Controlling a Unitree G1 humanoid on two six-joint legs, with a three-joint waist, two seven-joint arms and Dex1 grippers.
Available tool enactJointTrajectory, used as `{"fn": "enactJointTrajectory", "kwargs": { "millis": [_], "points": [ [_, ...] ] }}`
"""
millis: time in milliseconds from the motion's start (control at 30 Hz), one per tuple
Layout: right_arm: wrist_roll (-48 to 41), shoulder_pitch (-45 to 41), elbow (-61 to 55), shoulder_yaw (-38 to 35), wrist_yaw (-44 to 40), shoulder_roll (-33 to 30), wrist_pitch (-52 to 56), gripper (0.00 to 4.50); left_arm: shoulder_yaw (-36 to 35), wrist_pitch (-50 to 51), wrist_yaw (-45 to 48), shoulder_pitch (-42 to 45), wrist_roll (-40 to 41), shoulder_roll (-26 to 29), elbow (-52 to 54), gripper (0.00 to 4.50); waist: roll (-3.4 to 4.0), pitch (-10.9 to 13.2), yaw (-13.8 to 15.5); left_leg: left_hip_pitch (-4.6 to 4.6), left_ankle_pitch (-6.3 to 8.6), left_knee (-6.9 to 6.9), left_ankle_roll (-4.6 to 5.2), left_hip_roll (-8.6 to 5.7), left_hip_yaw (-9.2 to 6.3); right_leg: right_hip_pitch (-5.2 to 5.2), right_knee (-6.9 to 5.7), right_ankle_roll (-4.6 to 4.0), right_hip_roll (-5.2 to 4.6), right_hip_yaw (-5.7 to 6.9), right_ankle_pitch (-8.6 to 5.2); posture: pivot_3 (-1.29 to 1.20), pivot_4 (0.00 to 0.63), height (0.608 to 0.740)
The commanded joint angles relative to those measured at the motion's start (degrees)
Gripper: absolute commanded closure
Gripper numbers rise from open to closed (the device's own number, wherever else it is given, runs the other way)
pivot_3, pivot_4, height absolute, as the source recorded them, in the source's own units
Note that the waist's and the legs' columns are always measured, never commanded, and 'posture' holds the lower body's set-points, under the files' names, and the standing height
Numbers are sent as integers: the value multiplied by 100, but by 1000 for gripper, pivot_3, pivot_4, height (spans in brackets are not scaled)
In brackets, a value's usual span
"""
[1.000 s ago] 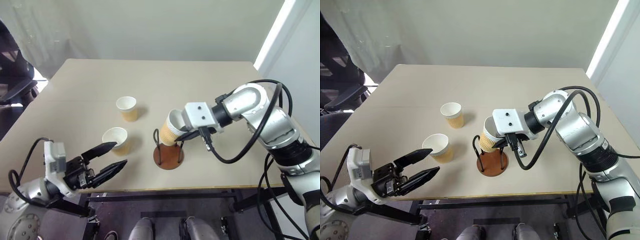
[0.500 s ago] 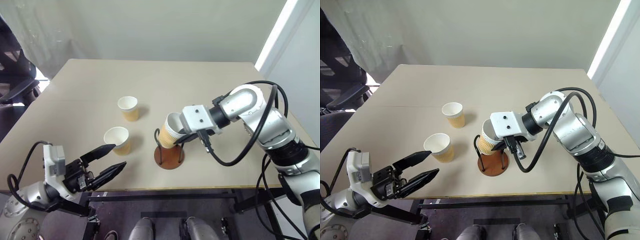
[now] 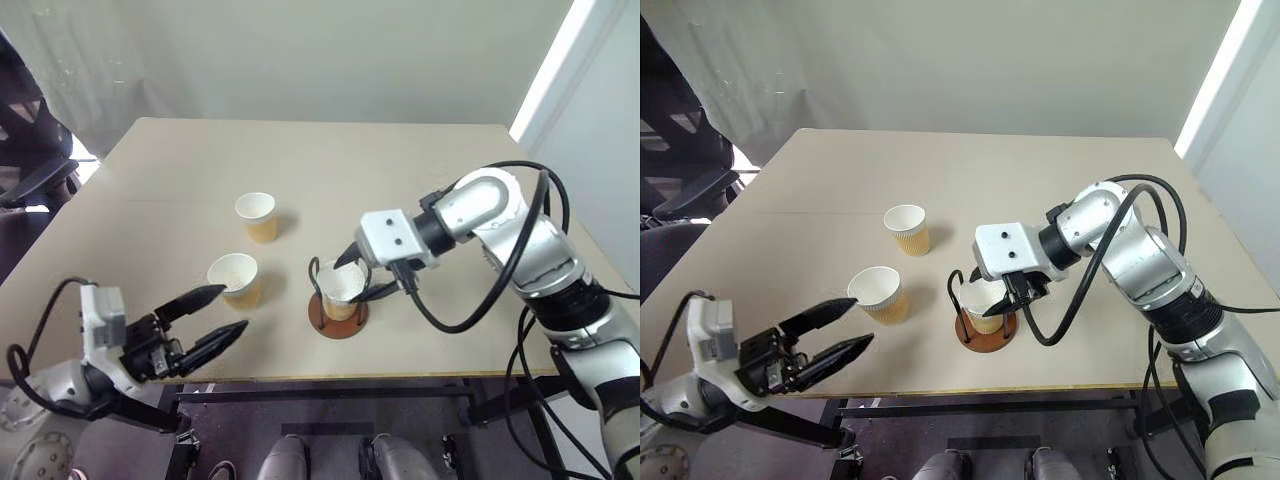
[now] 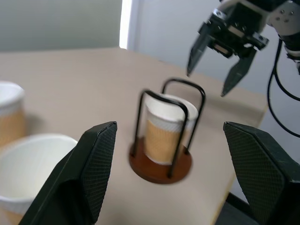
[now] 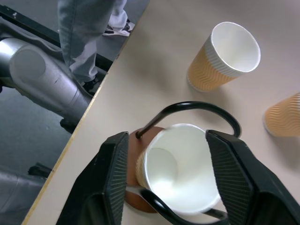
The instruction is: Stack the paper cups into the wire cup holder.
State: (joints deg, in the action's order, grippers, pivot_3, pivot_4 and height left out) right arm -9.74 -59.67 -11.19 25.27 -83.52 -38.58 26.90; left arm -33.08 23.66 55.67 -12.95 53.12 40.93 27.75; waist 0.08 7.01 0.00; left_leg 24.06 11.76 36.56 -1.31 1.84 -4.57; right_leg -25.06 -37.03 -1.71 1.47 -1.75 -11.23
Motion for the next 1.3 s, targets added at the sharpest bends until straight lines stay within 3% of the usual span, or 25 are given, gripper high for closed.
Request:
{"fn": "enactJointTrajectory", "kwargs": {
  "millis": [33, 133, 233, 300, 533, 733, 1167, 1300],
  "points": [
    [-695, -301, 141, -962, -223, -177, -40, 1821, -403, 306, -309, 583, 120, 649, -276, 604, -1, 0, 24, 1, -2, -1, 1, 0, 0, 0, 0, 0, 0, 0, 0, 0, 150, 740],
    [-861, -326, 458, -1429, 67, -303, 187, 1821, -28, 1219, -444, 1469, 190, 1764, -773, 604, -8, -3, 57, -4, -7, 0, -1, 0, -1, 7, 1, -7, 2, -1, 4, 0, 150, 740],
    [-692, -151, 522, -1597, 356, -521, 182, 1821, 992, 1787, -158, 2063, -481, 2971, -1142, 604, -9, -4, 57, -6, -9, 2, -5, -1, -5, 11, 6, -16, 2, -3, 10, 0, 150, 740],
    [-708, -58, 445, -1649, 456, -607, 218, 1821, 1574, 1746, 139, 2367, -800, 3210, -1446, 604, 9, 0, 46, -9, -2, 0, -10, -5, 0, 7, 13, -24, 1, -13, 14, 0, 150, 740],
    [-747, 123, 164, -1735, 754, -824, 422, 1821, 2681, 1378, 1261, 3030, -1507, 3252, -2013, 604, -1, 6, -11, 25, 12, -41, -37, 2, -3, -65, -3, -31, 8, -13, 8, 0, 150, 740],
    [-813, 203, 6, -1753, 889, -875, 553, 1821, 3372, 1075, 1483, 3597, -2270, 2794, -2611, 604, -1, 7, 3, 32, 37, -43, -39, 11, -13, -67, -1, 7, 15, 0, 17, 0, 150, 740],
    [-944, 345, -209, -1838, 987, -1132, 717, 1821, 3764, 665, 1990, 3992, -2952, 2275, -2754, 604, -5, 6, 5, 36, 29, -31, -24, 12, -14, -63, -2, 9, 15, 3, 17, 0, 150, 740],
    [-966, 402, -265, -1878, 1053, -1198, 750, 1781, 3776, 570, 2067, 4159, -3087, 2201, -2879, 1484, -5, 6, 10, 39, 25, -11, -18, 12, -13, -57, -3, 9, 15, 2, 18, 0, 150, 740]
  ]
}}
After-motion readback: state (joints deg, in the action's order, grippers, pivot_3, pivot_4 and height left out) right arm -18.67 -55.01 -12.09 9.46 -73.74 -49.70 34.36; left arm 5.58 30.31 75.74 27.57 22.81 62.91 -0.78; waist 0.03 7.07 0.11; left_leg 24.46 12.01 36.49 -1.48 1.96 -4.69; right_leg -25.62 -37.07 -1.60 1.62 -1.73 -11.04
